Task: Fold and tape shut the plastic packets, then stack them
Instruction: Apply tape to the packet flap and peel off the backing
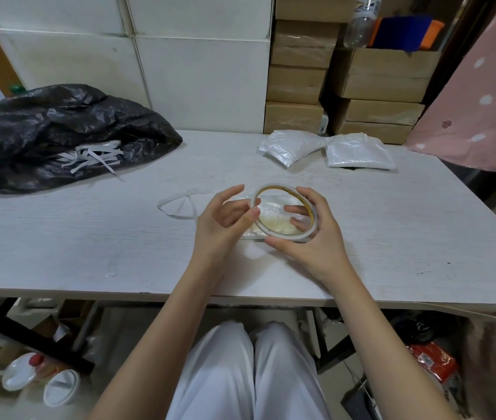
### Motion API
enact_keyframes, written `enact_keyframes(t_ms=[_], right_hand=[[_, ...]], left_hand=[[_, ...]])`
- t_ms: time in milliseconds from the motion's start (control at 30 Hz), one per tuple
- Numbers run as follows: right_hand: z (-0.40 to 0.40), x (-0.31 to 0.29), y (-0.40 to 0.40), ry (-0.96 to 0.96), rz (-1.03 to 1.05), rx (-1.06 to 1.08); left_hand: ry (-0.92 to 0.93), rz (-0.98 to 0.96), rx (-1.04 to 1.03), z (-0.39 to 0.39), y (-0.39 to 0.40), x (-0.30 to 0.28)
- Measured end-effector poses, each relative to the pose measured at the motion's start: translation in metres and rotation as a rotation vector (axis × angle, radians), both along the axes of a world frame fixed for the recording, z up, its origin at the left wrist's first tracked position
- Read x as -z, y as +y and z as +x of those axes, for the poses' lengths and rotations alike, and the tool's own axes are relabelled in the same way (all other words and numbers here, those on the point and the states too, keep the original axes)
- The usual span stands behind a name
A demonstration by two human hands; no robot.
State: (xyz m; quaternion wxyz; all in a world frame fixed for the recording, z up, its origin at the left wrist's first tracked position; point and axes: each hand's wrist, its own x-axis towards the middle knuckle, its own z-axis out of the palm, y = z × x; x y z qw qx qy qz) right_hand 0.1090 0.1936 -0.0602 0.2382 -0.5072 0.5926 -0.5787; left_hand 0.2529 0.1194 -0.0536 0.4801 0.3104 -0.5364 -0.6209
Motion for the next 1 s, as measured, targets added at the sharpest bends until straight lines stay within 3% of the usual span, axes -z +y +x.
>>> enact_keyframes(t_ms=[433, 700, 867, 1000], right_hand=[[0.001, -0.002, -0.001, -0.070, -0.014, 0.074], [0.003, -0.005, -0.005, -0.287, -0.077, 0.166], [0.005, 0.001, -0.010, -0.428, -0.102, 0.222], [0.010, 0.003, -0.018, -0.392, -0.103, 0.273]], left_hand=[[-0.065, -0.048, -0.117, -0.002, 0.001, 0.004], [-0.082, -0.037, -0.162, -0.002, 0.001, 0.005], [-0.101, 0.060, -0.144, 0.004, -0.002, 0.006], [-0.114, 0.179, -0.017, 0.010, -0.010, 0.001]])
